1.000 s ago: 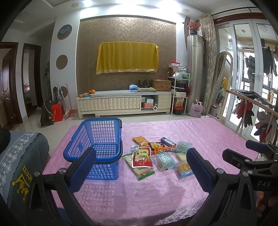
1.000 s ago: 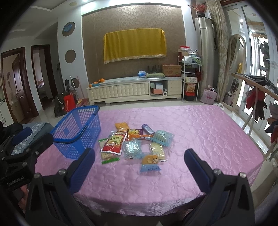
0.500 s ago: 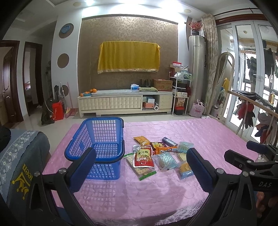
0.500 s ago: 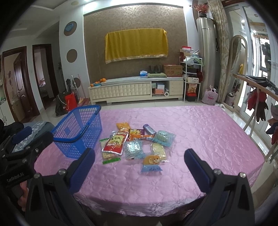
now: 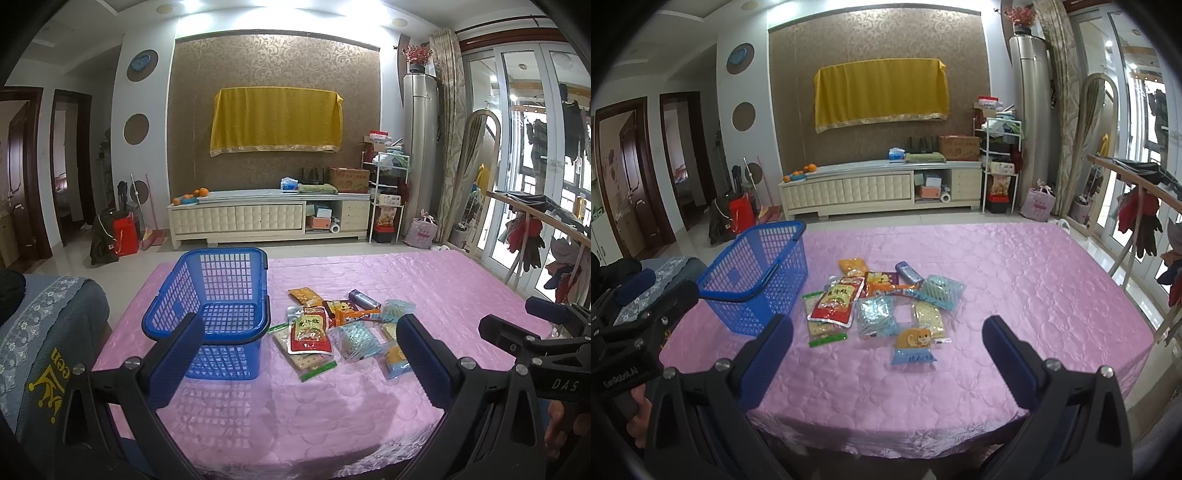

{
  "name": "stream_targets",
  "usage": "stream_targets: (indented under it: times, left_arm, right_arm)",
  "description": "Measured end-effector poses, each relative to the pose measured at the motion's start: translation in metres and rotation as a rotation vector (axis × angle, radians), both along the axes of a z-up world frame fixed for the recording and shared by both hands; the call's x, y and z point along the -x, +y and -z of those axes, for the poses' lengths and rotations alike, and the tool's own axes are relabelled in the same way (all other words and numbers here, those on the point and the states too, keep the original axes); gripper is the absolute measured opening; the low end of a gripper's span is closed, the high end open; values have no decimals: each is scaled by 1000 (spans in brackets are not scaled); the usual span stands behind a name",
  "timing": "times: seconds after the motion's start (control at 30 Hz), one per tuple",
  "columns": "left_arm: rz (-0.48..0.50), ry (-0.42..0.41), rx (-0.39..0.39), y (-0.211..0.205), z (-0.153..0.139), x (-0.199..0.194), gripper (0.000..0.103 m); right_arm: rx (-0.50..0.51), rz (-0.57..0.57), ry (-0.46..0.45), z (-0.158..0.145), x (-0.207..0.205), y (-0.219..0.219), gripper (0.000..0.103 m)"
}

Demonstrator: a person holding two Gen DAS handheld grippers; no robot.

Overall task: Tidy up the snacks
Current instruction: 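Grasp a blue-striped snack bag with the left tool while the right tool grasps another light blue bag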

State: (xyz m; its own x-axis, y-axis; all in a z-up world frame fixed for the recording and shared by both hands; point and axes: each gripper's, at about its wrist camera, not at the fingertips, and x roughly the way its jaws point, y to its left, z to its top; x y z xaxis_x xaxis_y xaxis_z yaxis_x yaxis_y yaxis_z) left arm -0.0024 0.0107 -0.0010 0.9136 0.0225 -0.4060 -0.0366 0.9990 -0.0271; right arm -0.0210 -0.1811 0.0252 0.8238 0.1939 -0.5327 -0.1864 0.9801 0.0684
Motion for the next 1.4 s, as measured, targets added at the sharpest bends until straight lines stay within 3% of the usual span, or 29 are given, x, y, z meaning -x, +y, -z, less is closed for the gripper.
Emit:
stream_targets:
  times: [0.43,0.6,0.83,1.1,1.4]
  left_arm:
    - [7,27,-5,-4,-8,-11,103]
    - [28,48,-9,-10,-14,-32,103]
    - [102,97,-27,-33,-24,-80,103]
    - [159,209,-7,-66,-7,-136,103]
    - [122,397,29,-87,39,-198,103]
  right_arm:
    - [-8,-13,-6,-6,-11,-4,103]
    - [8,-29,-42,-13,-26,-12,103]
    - [-10,-43,-3,-18,-64,-30,103]
    - [11,-7,79,2,-109,-53,103]
    - [4,16,182,39,-157,-83,103]
